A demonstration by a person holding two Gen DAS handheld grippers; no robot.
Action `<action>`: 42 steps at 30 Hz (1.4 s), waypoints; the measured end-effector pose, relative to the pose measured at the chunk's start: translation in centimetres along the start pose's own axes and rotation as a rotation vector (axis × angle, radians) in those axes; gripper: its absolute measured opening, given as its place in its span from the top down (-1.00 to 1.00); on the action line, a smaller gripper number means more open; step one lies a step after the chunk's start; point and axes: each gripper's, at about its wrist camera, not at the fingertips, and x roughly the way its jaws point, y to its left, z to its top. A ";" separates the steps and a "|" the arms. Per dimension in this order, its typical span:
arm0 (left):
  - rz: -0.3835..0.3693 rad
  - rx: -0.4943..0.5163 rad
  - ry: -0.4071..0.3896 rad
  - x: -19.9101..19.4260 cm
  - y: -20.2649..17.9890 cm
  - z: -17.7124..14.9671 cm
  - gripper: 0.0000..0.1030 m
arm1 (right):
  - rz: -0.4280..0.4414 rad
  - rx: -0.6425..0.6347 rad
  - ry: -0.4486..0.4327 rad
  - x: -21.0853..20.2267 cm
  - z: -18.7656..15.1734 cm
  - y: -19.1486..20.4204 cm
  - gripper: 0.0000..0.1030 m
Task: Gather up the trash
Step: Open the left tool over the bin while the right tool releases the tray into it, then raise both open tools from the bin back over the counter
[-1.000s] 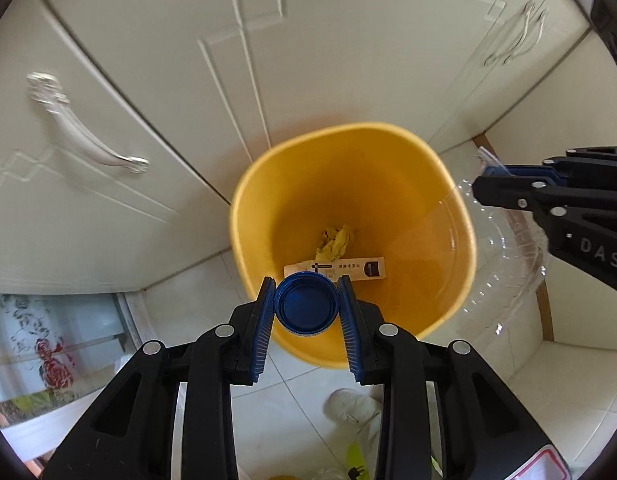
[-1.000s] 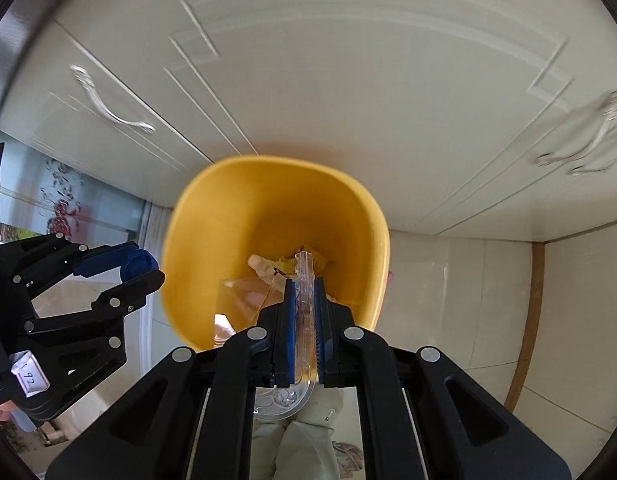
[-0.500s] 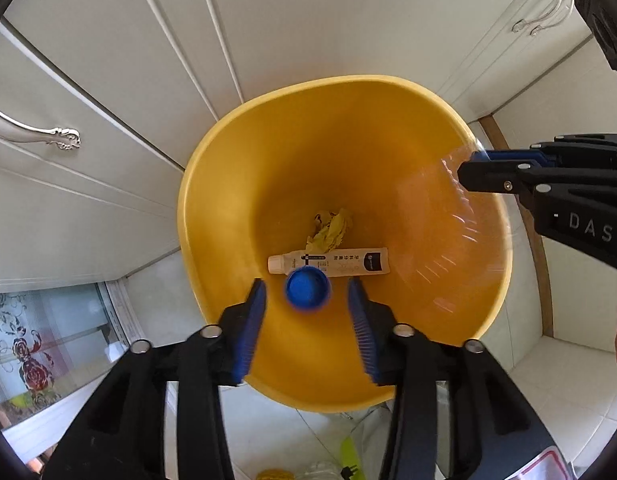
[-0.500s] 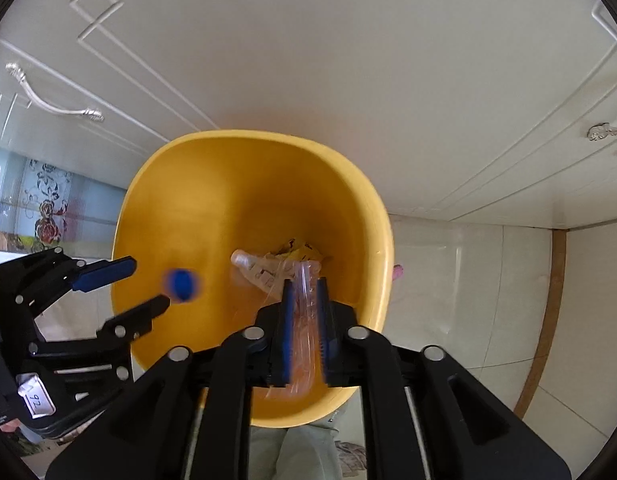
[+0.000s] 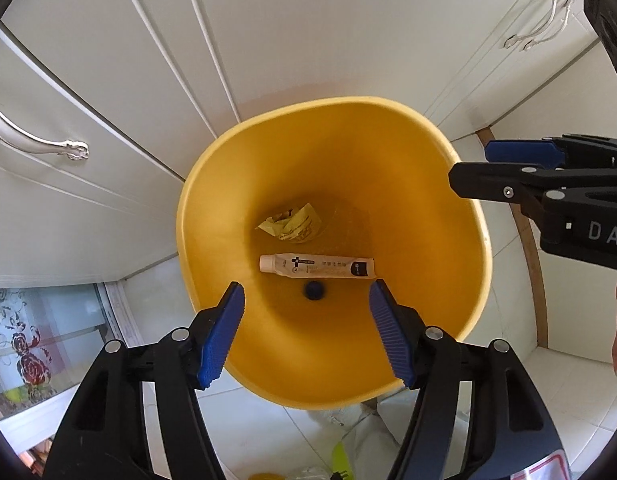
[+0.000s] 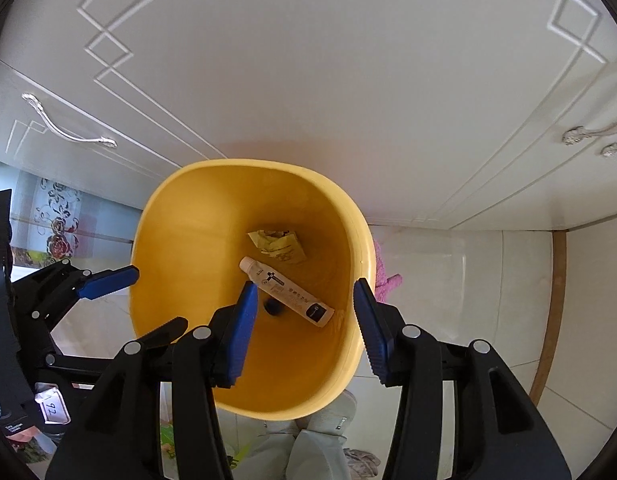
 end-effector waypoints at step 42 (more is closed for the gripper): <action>0.091 -0.128 -0.425 -26.7 1.4 1.1 -0.28 | -0.049 -0.128 -0.436 -28.5 2.3 7.1 0.01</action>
